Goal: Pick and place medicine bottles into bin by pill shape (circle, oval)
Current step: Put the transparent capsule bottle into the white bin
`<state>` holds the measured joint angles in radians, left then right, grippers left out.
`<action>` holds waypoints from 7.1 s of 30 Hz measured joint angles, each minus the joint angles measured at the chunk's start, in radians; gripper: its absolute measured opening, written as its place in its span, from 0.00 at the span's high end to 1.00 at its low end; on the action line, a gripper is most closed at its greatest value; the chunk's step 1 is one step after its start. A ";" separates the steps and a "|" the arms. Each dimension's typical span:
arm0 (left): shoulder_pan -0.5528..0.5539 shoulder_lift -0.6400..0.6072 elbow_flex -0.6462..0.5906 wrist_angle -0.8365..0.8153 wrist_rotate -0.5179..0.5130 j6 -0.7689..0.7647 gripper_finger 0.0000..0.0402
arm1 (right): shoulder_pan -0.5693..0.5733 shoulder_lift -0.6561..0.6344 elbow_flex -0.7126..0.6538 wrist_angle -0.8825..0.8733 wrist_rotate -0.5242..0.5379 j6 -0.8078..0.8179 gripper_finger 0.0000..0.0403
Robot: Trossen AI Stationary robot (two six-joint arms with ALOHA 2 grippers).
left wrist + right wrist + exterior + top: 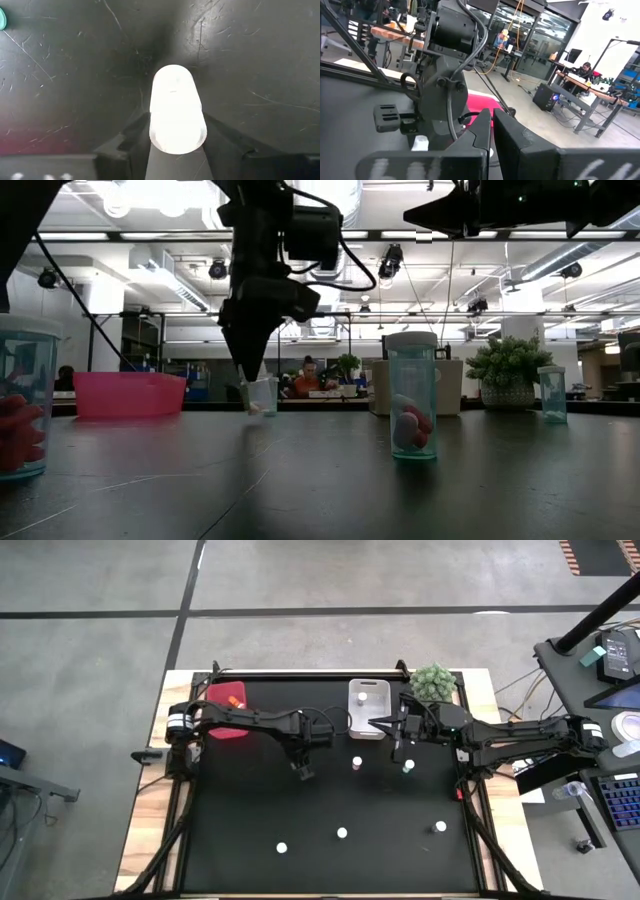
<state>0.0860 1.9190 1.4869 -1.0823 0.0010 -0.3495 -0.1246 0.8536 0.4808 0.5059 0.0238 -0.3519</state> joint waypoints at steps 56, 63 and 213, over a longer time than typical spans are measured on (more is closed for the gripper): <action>-0.236 -1.261 -0.972 1.205 -0.221 0.753 0.53 | 0.118 0.771 0.821 -0.761 -0.001 0.225 0.97; -0.236 -1.364 -1.000 1.172 -0.222 0.759 0.53 | 0.124 0.931 1.004 -0.894 -0.002 0.221 0.97; -0.236 -1.313 -1.009 1.261 -0.249 0.758 0.53 | -0.431 0.718 0.517 -0.883 0.145 0.456 0.63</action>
<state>-0.1501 0.6057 0.4781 0.1790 -0.2485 0.4084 -0.5552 1.5719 0.9981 -0.3771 0.1688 0.1039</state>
